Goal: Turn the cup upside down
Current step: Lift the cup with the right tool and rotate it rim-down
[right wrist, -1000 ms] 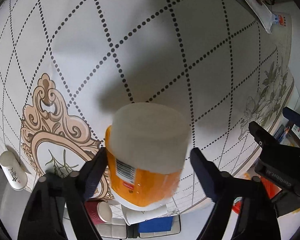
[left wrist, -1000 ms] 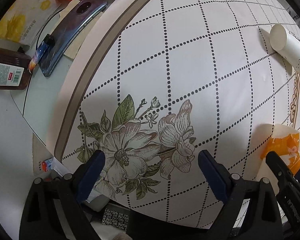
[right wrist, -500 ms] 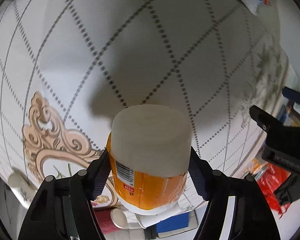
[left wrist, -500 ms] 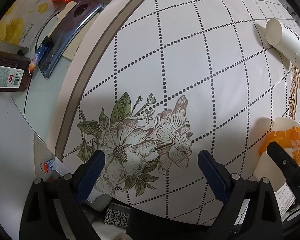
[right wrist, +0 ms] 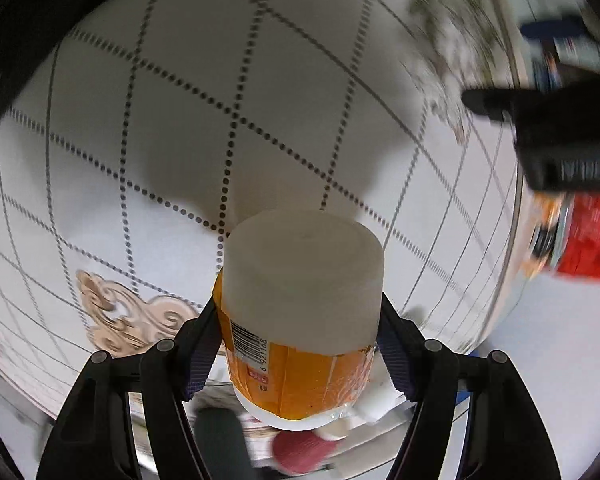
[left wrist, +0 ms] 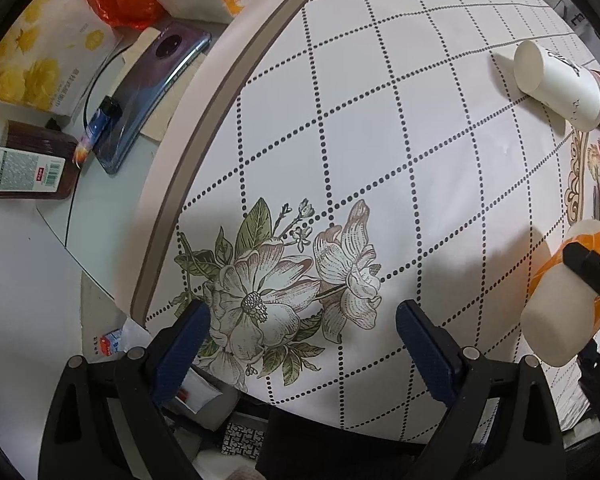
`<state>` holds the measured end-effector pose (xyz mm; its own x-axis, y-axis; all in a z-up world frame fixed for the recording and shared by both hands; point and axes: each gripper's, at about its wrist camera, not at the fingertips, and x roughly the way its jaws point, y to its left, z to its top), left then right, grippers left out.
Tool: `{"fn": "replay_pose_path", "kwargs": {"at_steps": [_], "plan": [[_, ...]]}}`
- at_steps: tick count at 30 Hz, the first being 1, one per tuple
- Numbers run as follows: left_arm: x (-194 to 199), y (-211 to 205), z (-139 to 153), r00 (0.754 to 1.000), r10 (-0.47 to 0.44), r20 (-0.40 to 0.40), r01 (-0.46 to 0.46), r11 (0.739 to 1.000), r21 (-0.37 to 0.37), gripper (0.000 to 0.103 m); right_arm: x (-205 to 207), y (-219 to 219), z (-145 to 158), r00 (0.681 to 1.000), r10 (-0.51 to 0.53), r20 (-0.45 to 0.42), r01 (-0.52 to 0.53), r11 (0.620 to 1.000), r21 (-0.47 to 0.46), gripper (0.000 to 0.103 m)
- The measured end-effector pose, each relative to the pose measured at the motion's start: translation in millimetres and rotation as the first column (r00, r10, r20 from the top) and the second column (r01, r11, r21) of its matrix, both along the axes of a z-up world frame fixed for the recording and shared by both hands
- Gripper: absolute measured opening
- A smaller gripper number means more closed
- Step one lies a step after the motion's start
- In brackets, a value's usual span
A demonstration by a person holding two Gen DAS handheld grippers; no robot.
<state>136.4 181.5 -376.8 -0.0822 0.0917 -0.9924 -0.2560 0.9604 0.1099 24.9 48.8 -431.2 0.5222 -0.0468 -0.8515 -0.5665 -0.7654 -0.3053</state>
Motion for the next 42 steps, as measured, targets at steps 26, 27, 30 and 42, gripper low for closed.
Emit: {"fn": "replay_pose_path", "kwargs": {"at_steps": [26,27,30,42], "plan": [[-2,-33,15,0.994,-0.106,0.018,0.106,0.994,0.014,0.095,120,-58,-27,-0.236,-0.963,-0.126,0.937,-0.192,-0.292,0.073],[-3,-35,15,0.994,-0.112,0.017,0.112,0.994,0.015,0.095,121,-62,-27,-0.272,-0.953,-0.135,0.928,-0.223,-0.297,0.073],[-4,-44,14,0.992,-0.124,0.014,0.124,0.992,0.017,0.095,133,-72,-31,-0.384,-0.91,-0.154,0.89,-0.321,-0.324,0.074],[-9,-71,8,0.986,-0.167,0.007,0.167,0.986,0.017,0.095,185,-118,-37,-0.525,-0.833,-0.174,0.828,-0.452,-0.332,0.076]]}}
